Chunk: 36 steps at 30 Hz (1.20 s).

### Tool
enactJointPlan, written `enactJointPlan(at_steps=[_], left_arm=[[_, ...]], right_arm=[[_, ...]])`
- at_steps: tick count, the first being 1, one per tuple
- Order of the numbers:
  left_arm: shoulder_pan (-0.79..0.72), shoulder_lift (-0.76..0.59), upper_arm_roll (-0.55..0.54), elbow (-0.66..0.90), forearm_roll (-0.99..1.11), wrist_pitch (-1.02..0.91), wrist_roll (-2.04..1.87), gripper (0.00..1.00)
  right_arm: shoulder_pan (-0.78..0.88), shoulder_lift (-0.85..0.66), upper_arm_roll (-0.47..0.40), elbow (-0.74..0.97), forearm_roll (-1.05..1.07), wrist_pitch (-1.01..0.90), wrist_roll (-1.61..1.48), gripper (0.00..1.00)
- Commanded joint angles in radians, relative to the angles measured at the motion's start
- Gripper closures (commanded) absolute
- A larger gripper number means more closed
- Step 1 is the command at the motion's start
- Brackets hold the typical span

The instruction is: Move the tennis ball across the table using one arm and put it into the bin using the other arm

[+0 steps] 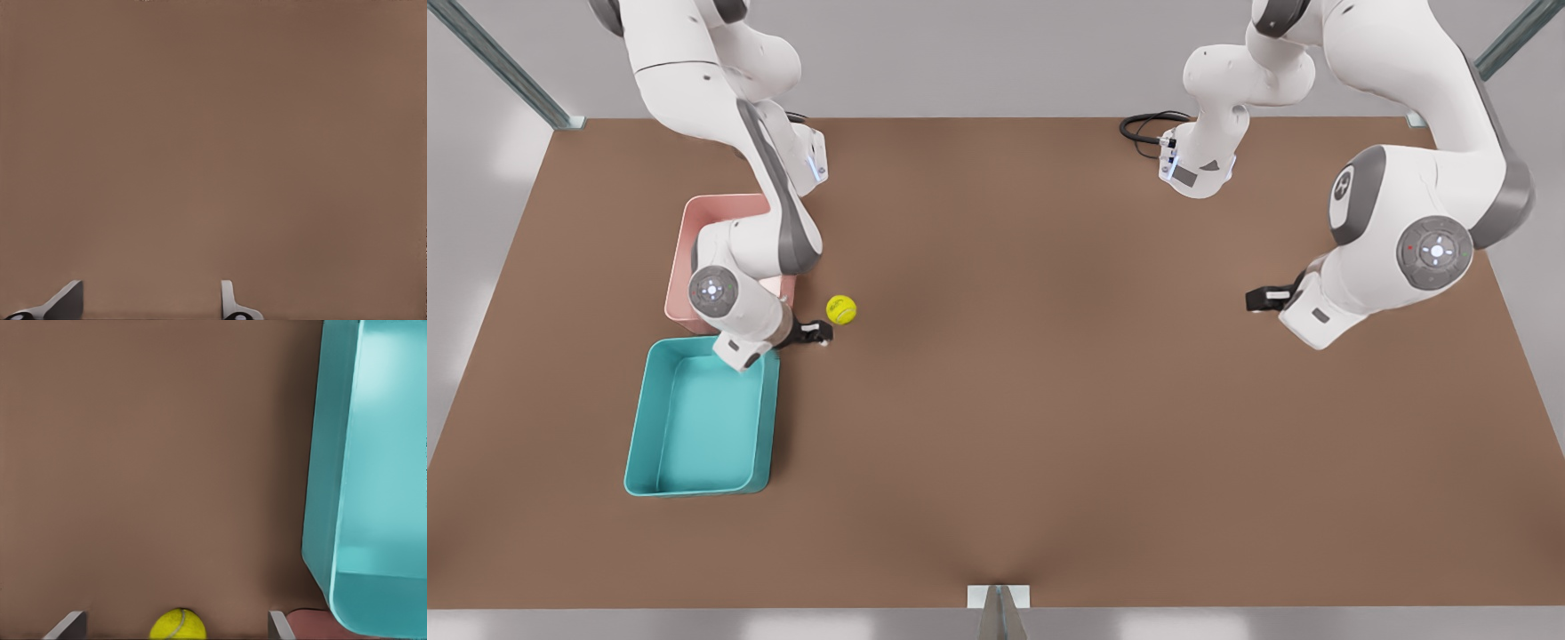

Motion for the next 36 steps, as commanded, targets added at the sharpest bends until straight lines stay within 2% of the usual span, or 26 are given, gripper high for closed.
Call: enactJointPlan(at_steps=[1, 7, 12, 14, 21, 28, 36], left_arm=[[0.000, -0.003, -0.002, 0.001, 0.001, 0.000, -0.208, 0.00], [0.002, -0.003, -0.002, 0.001, 0.001, 0.000, -0.208, 0.00], [0.008, -0.004, -0.002, -0.005, -0.001, 0.001, -0.160, 0.00], [0.031, -0.121, -0.002, -0.180, -0.001, 0.146, -0.016, 0.00], [0.023, -0.107, -0.002, -0.164, 0.008, 0.143, -0.007, 0.00], [0.027, -0.101, -0.002, -0.164, 0.007, 0.121, -0.007, 0.00], [0.027, -0.093, -0.002, -0.164, 0.002, 0.110, -0.010, 0.00]], right_arm=[[0.004, -0.033, 0.000, -0.020, 0.001, 0.054, 0.068, 0.00], [0.041, -0.033, 0.000, -0.061, 0.002, 0.086, 0.132, 0.00], [0.097, -0.064, 0.001, -0.222, 0.002, 0.232, 0.149, 0.00], [0.114, -0.064, 0.001, -0.248, 0.002, 0.249, 0.151, 0.00], [0.120, -0.018, 0.006, -0.348, 0.002, 0.389, 0.151, 0.00], [0.149, 0.045, 0.009, -0.374, 0.004, 0.479, 0.151, 0.00], [0.159, 0.055, 0.009, -0.405, 0.004, 0.501, 0.149, 0.00]])
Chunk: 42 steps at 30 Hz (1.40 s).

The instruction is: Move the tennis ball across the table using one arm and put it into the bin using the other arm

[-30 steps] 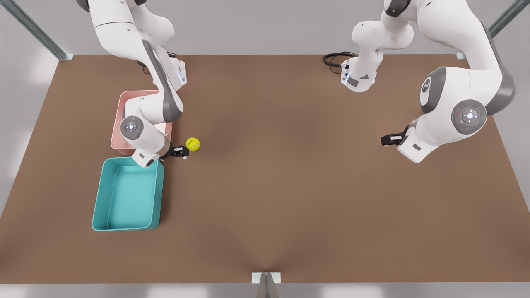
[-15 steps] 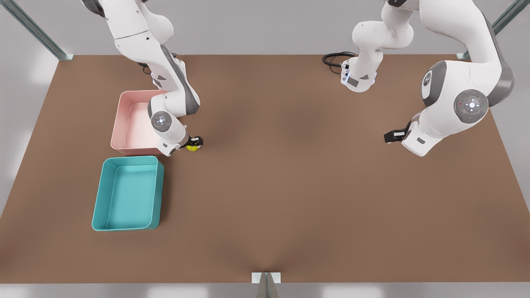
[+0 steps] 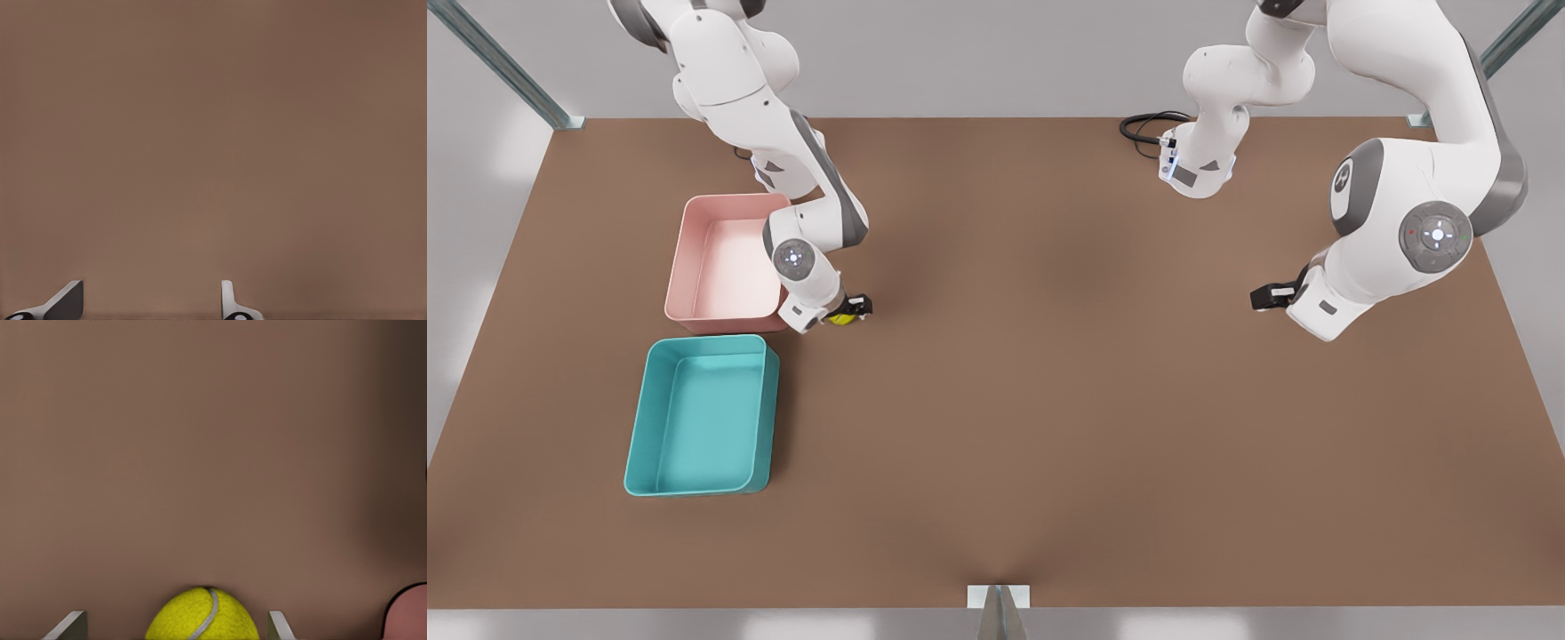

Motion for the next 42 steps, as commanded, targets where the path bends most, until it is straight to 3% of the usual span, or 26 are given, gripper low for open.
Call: enactJointPlan(at_steps=[1, 21, 22, 23, 24, 27, 31, 32, 33, 38, 42], left_arm=[[0.000, -0.001, 0.000, 0.002, 0.000, -0.003, 0.021, 0.00], [-0.002, 0.005, 0.000, 0.002, 0.000, -0.010, 0.018, 0.00], [-0.002, 0.007, 0.000, 0.002, 0.000, -0.010, 0.018, 0.00], [-0.002, 0.007, 0.000, 0.002, 0.000, -0.010, 0.018, 0.00], [0.000, 0.007, 0.000, 0.002, 0.000, -0.010, 0.018, 0.00], [0.001, 0.007, 0.000, 0.002, -0.002, -0.011, 0.020, 0.00], [0.000, 0.005, 0.000, 0.002, 0.000, -0.011, 0.020, 0.00], [0.001, 0.007, 0.000, 0.002, 0.000, -0.011, 0.020, 0.00], [0.000, 0.005, 0.000, 0.002, 0.000, -0.013, 0.018, 0.00], [-0.009, 0.004, 0.000, 0.008, -0.009, -0.059, 0.018, 0.00], [-0.006, -0.001, -0.066, 0.009, -0.045, -0.131, -0.039, 0.00]], right_arm=[[-0.001, 0.005, 0.000, -0.001, 0.002, 0.034, 0.017, 0.00], [-0.003, 0.071, 0.000, -0.029, 0.002, 0.089, 0.009, 0.00], [-0.005, 0.071, 0.000, -0.028, 0.002, 0.089, 0.009, 0.03], [-0.006, 0.073, 0.000, -0.028, 0.000, 0.089, 0.006, 0.21], [-0.006, 0.073, 0.000, -0.028, 0.000, 0.089, 0.003, 0.30], [-0.011, 0.073, -0.002, -0.024, 0.000, 0.089, -0.003, 0.34], [-0.028, 0.047, -0.002, -0.006, 0.002, 0.047, -0.034, 0.33], [-0.028, 0.034, -0.002, -0.006, 0.002, 0.026, -0.034, 0.28], [-0.028, 0.028, -0.002, -0.008, 0.002, 0.014, -0.031, 0.00], [-0.015, -0.010, -0.002, -0.069, 0.002, -0.008, -0.031, 0.00], [0.000, -0.012, 0.000, -0.100, 0.002, 0.008, -0.028, 0.00]])
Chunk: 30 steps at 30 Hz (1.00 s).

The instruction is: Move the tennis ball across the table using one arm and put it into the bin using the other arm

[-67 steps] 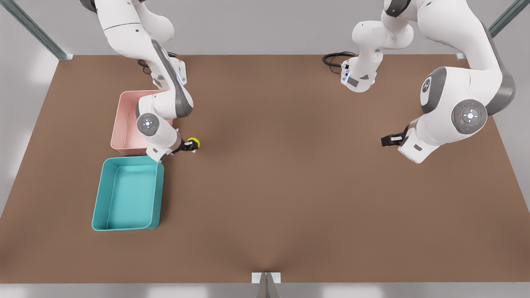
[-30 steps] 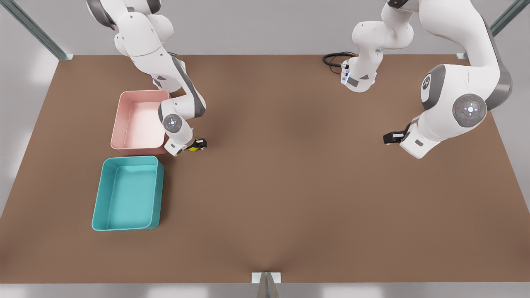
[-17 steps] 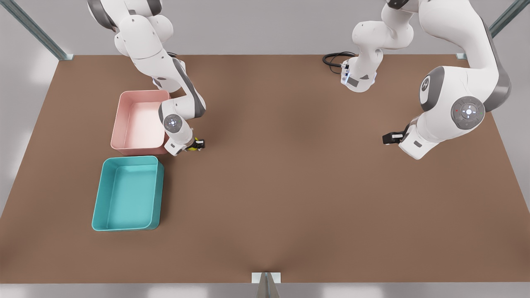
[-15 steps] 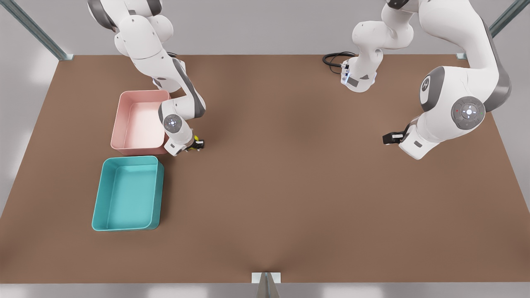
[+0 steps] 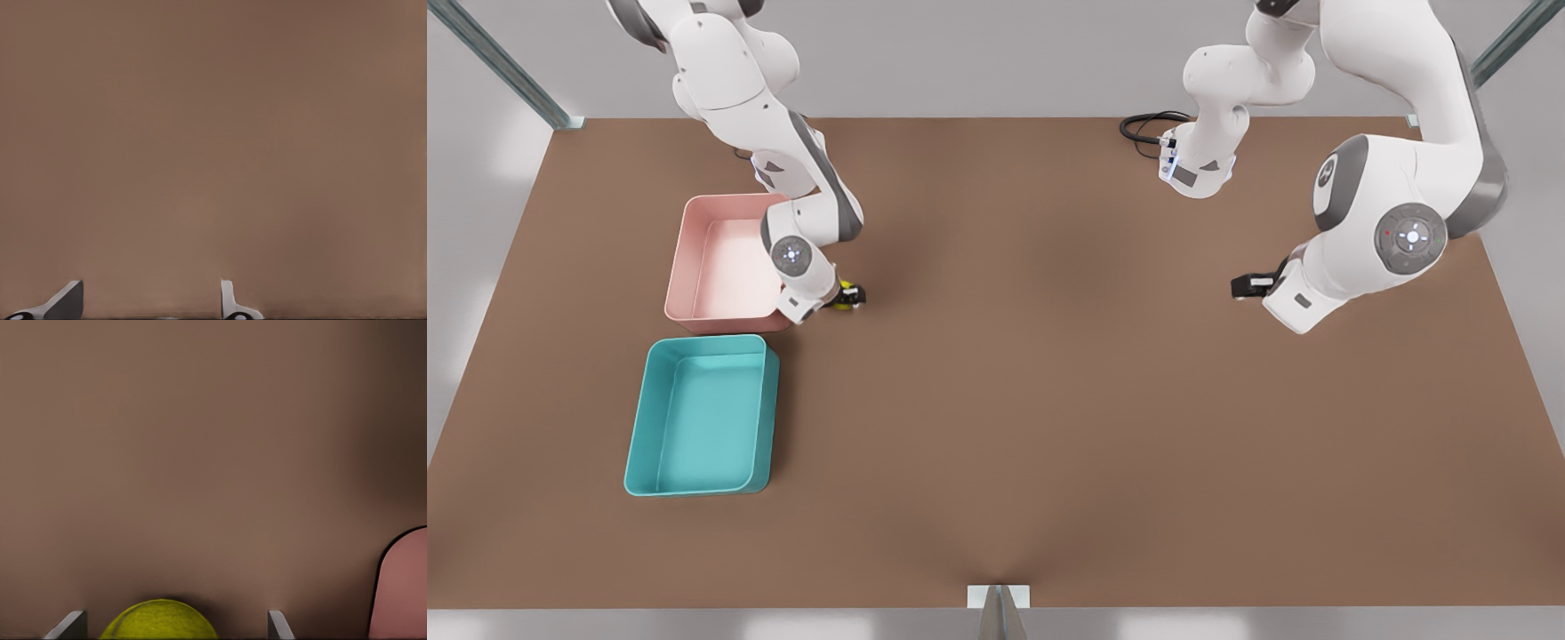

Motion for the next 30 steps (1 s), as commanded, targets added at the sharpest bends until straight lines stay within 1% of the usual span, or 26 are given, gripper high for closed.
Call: enactJointPlan(at_steps=[1, 13, 14, 15, 16, 17, 19, 23, 26, 30], left_arm=[[0.003, -0.002, -0.014, 0.001, -0.012, -0.063, -0.044, 0.00], [-0.003, -0.004, -0.022, 0.009, -0.012, -0.093, -0.047, 0.00], [-0.002, -0.002, -0.036, 0.009, -0.012, -0.093, -0.050, 0.00], [-0.002, -0.002, -0.039, 0.009, -0.012, -0.093, -0.061, 0.00], [-0.002, -0.002, -0.041, 0.009, -0.012, -0.093, -0.067, 0.00], [-0.002, -0.002, -0.041, 0.009, -0.012, -0.093, -0.068, 0.00], [-0.002, -0.002, -0.041, 0.009, -0.012, -0.093, -0.068, 0.00], [-0.002, -0.001, -0.041, 0.009, -0.012, -0.093, -0.068, 0.00], [-0.002, -0.001, -0.041, 0.009, -0.012, -0.093, -0.068, 0.00], [0.000, -0.001, -0.041, 0.009, -0.012, -0.106, -0.068, 0.00]], right_arm=[[0.009, -0.001, 0.000, -0.006, 0.002, -0.006, -0.017, 0.00], [0.029, 0.039, 0.000, -0.011, 0.002, 0.031, -0.009, 0.00], [0.030, 0.037, 0.000, -0.011, 0.002, 0.031, -0.009, 0.00], [0.036, 0.039, 0.000, -0.011, 0.002, 0.031, -0.009, 0.02], [0.038, 0.039, 0.000, -0.011, 0.002, 0.031, -0.009, 0.21], [0.036, 0.039, 0.000, -0.009, 0.002, 0.031, -0.009, 0.34], [0.036, 0.039, 0.000, -0.003, 0.002, 0.031, -0.009, 0.42], [0.035, 0.027, 0.000, 0.001, 0.002, 0.020, -0.012, 0.43], [0.019, -0.010, -0.003, 0.012, 0.002, -0.012, -0.026, 0.43], [-0.071, -0.039, -0.009, 0.113, 0.000, -0.118, -0.118, 0.43]])
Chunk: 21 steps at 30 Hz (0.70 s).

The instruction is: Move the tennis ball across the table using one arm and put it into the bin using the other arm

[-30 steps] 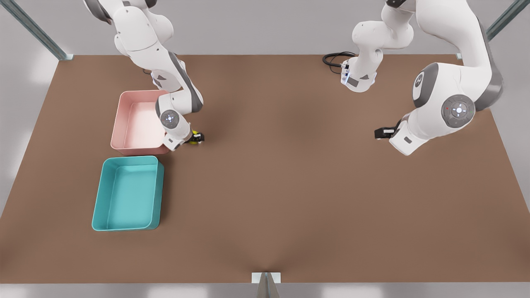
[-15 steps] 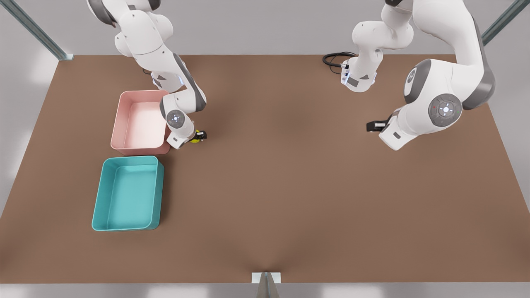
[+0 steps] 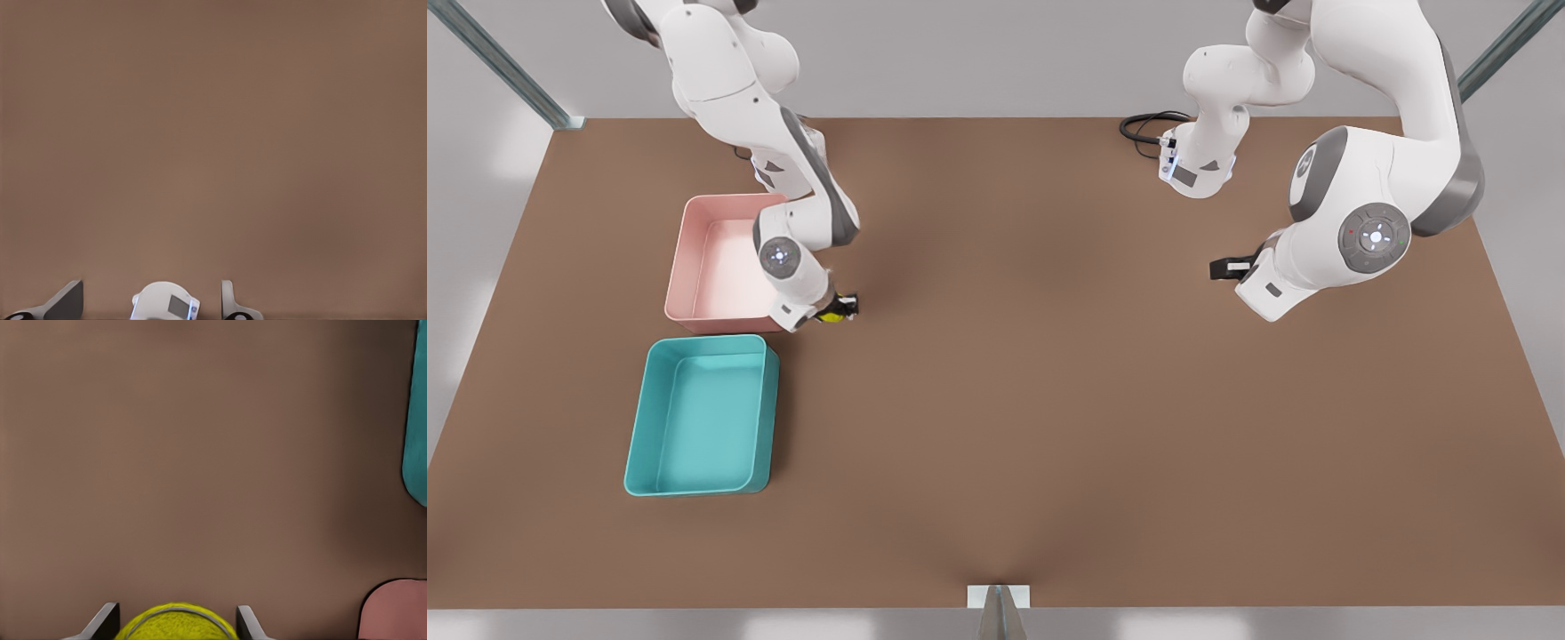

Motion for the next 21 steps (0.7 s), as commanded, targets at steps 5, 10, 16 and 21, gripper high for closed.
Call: enactJointPlan(at_steps=[5, 10, 16, 21], left_arm=[[-0.004, 0.000, -0.002, 0.000, -0.001, -0.010, -0.018, 0.00], [-0.004, 0.000, -0.016, 0.000, -0.001, -0.011, -0.036, 0.00], [-0.003, 0.000, -0.016, 0.000, -0.001, -0.011, -0.036, 0.00], [-0.001, -0.003, -0.016, 0.000, -0.001, -0.014, -0.038, 0.00]], right_arm=[[-0.228, -0.016, -0.006, 0.315, -0.027, -0.348, -0.274, 0.43], [-0.420, 0.133, -0.008, 0.459, -0.098, -0.340, -0.419, 0.43], [-0.440, 0.200, -0.006, 0.530, -0.088, -0.348, -0.413, 0.00], [-0.389, 0.236, -0.005, 1.047, -0.108, -1.136, -0.093, 0.00]])
